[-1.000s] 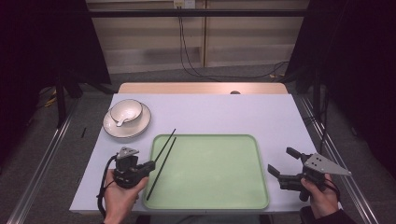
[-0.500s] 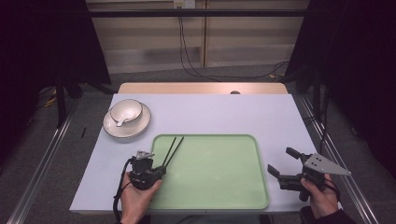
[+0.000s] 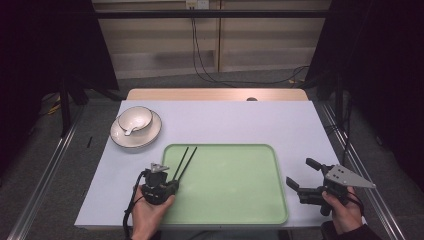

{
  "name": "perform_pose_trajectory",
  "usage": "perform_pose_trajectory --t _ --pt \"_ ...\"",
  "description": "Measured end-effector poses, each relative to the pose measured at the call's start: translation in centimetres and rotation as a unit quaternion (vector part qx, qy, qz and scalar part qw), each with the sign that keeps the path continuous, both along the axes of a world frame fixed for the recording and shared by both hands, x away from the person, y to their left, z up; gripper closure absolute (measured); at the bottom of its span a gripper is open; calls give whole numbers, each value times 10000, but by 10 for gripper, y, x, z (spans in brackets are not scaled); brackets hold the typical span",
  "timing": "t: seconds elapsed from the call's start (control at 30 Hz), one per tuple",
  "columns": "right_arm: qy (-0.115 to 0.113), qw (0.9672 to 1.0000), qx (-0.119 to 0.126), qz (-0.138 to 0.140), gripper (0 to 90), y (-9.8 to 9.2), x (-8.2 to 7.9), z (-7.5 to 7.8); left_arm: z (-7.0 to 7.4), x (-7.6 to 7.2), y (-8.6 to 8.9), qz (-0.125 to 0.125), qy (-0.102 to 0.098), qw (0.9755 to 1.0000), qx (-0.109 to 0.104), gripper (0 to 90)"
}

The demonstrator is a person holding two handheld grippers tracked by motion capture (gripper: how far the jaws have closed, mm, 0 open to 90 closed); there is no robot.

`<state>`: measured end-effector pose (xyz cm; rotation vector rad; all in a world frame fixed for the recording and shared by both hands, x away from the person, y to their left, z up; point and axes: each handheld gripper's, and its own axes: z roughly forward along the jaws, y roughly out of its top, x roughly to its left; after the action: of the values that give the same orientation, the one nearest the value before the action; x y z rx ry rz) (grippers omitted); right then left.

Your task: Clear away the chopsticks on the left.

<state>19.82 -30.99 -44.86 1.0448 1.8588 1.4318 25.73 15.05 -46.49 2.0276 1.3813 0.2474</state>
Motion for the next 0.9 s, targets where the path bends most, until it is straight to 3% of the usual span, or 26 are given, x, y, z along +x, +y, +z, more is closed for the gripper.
perform_pose_trajectory --t 0.4,0.57,0.67,0.7,0.73,0.77,0.8,0.83,0.87,0.9 --pt "-2 10000 -14 41 43 0 0 0 0 2 4 -180 58 9998 -104 843" --pt "-1 10000 -17 47 43 1 0 0 1 1 4 -374 5 9991 -211 766" --pt "2 10000 20 27 43 1 0 0 4 -1 3 -511 -184 9977 -394 641" --pt "2 10000 20 27 43 1 0 0 6 -1 4 -605 -256 9971 -377 641" --pt "5 10000 30 21 43 1 0 0 8 -2 4 -620 -320 9965 -460 558" --pt "5 10000 30 21 43 1 0 0 9 -2 6 -688 -381 9958 -473 558" --pt "4 10000 33 18 43 1 0 0 10 -2 5 -676 -497 9949 -567 491" --pt "0 10000 37 20 43 0 0 0 15 -4 7 -822 -734 9925 -536 366" --pt "2 10000 39 15 43 0 0 0 15 -4 7 -822 -734 9925 -536 298" --pt "2 10000 39 15 43 0 0 0 17 -5 8 -893 -867 9906 -565 298"
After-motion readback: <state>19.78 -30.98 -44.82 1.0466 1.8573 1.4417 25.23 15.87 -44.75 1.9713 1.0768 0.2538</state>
